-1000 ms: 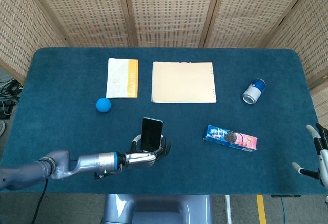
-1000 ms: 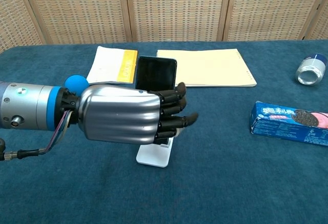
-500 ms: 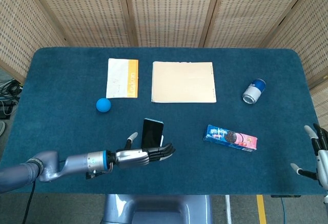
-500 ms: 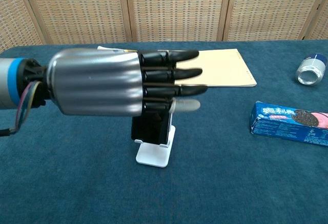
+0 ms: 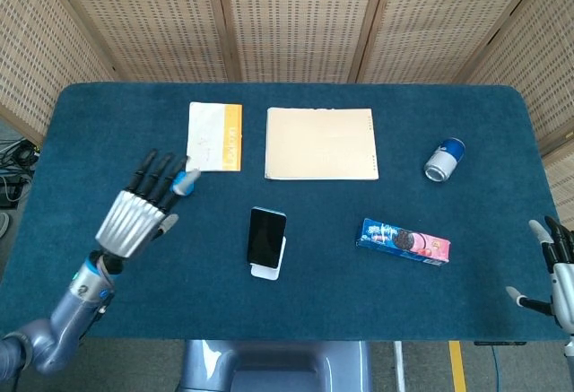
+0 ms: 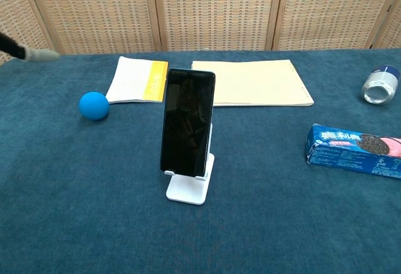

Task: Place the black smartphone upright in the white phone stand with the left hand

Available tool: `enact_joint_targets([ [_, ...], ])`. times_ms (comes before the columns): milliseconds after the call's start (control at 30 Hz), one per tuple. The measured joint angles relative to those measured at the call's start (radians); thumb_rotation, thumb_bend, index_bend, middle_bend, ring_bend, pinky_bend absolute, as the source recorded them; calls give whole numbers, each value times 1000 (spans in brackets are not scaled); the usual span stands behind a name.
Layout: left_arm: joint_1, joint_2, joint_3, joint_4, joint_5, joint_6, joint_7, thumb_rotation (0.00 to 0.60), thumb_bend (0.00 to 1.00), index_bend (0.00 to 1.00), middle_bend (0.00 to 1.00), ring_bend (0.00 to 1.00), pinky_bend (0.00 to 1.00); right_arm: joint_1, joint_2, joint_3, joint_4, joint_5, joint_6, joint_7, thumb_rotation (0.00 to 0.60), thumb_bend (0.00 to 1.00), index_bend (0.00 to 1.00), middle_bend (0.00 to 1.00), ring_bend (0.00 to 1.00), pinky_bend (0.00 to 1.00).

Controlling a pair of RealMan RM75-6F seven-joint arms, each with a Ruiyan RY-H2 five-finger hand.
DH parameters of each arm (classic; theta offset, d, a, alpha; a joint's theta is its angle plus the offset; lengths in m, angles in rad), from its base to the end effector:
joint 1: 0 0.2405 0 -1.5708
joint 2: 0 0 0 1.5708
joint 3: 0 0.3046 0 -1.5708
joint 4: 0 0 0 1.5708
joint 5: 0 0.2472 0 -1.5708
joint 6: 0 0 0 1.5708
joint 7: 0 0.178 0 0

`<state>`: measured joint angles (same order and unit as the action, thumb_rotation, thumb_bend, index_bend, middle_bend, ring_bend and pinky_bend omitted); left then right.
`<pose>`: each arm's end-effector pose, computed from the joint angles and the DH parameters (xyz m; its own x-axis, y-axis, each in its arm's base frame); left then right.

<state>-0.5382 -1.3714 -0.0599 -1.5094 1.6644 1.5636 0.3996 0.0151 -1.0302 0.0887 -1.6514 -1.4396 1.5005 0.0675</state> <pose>-0.1974 0.3412 0.0673 0.4825 -0.3851 0.7867 0.6419 -0.4556 -0.6167 -0.3857 -0.2043 0.1891 0.3740 0.0326 0.9268 -0.9232 0.1078 0.3688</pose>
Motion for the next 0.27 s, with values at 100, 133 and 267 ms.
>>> enact_joint_targets([
  [100,110,25,16,-59,-121,30,-141,600,0,0,0,0,0,-1,-2,0,-3,0,3,-6,600,0,52,0,0,0],
  [133,154,41,29,-85,-162,34,-182,600,0,0,0,0,0,-1,-2,0,-4,0,4,-7,600,0,53,0,0,0],
  [267,258,98,85,-123,-220,43,-284,600,0,0,0,0,0,-1,-5,0,-4,0,6,-16,600,0,54,0,0,0],
])
